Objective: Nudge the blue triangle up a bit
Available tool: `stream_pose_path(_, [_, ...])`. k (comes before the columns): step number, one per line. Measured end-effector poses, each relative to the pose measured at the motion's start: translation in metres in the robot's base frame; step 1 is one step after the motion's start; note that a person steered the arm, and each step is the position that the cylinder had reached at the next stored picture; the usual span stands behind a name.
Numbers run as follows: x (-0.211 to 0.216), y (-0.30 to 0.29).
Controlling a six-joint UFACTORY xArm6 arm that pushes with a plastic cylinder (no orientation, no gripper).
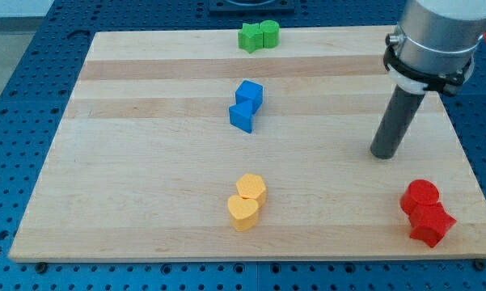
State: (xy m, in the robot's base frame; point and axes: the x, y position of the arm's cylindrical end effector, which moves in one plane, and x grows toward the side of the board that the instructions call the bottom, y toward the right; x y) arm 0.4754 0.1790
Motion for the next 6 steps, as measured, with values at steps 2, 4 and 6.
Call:
stream_pose_path(2, [-0.01,-0.111])
stream_pose_path(4, [-0.02,-0.164])
stream_pose_path(6, [-0.057,-0.184])
